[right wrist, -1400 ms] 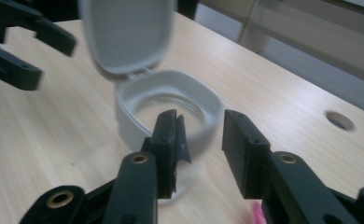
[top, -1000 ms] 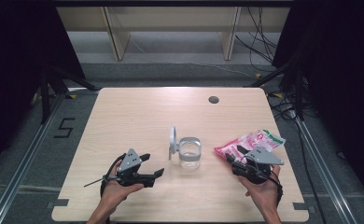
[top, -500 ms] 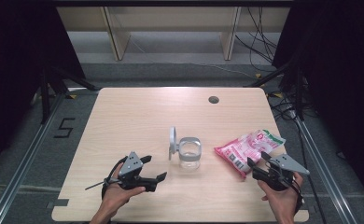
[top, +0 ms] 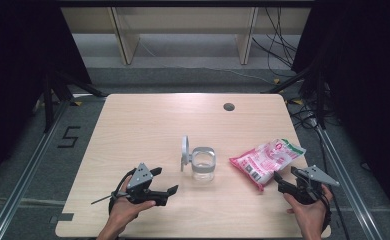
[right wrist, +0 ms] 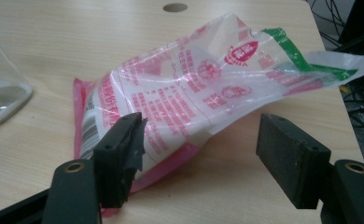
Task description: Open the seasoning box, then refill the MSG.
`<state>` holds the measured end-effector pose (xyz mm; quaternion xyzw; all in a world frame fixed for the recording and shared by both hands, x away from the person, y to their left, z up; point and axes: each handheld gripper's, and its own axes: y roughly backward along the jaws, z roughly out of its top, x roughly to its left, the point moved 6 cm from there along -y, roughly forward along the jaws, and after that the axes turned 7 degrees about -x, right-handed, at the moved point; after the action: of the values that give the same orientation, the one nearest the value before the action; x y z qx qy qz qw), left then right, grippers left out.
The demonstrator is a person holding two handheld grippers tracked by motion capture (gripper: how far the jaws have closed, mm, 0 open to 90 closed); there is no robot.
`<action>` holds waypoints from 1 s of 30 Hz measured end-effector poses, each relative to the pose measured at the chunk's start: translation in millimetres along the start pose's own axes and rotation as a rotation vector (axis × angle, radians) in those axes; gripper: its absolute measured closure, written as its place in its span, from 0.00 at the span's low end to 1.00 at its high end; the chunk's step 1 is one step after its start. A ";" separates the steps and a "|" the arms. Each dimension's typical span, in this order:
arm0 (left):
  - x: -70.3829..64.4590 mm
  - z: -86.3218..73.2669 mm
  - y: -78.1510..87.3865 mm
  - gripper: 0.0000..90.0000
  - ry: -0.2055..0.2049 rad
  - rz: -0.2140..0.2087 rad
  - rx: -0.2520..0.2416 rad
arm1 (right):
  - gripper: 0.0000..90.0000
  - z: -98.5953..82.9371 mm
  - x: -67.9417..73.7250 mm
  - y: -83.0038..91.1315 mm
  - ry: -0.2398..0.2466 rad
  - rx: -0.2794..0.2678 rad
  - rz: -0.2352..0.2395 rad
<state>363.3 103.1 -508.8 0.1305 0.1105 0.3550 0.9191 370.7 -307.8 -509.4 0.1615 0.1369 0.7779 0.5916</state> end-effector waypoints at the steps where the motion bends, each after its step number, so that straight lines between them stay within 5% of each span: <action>1: -2.3 -0.1 -0.9 0.17 0.019 0.002 -0.013 | 0.36 0.4 -3.6 -1.2 0.037 -0.003 0.011; 8: -6.6 -5.1 -2.2 0.17 0.014 -0.001 0.002 | 0.34 -1.8 -5.3 -5.2 0.005 0.000 0.017; 9: -6.9 -5.4 -2.0 0.17 0.016 0.004 0.000 | 0.34 -2.6 -3.1 -4.1 -0.031 0.010 0.005; 11: -6.3 -6.0 -1.0 0.17 0.008 0.008 0.005 | 0.34 -2.5 -7.9 -6.3 0.013 0.004 0.009; 15: -6.3 -6.7 0.2 0.17 0.012 0.015 0.000 | 0.33 -2.8 -6.1 -6.5 -0.016 0.008 0.002; 17: -6.1 -7.1 0.2 0.17 0.015 0.015 -0.001 | 0.32 -1.7 -8.7 -7.9 0.007 0.000 0.013; 19: -6.8 -7.3 -0.2 0.17 0.024 0.017 -0.008 | 0.31 -2.2 -4.4 -7.8 -0.060 0.007 0.012; 27: -10.0 -11.0 0.0 0.17 0.003 0.005 0.010 | 0.26 -2.4 -7.8 -12.8 0.024 0.008 0.021; 30: -12.5 -12.8 -0.9 0.17 0.011 0.010 0.003 | 0.25 -2.4 -3.3 -13.7 -0.048 0.007 0.018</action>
<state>351.0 96.0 -519.8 0.1308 0.1153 0.3602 0.9165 382.6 -307.4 -517.4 0.1835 0.1240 0.7786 0.5872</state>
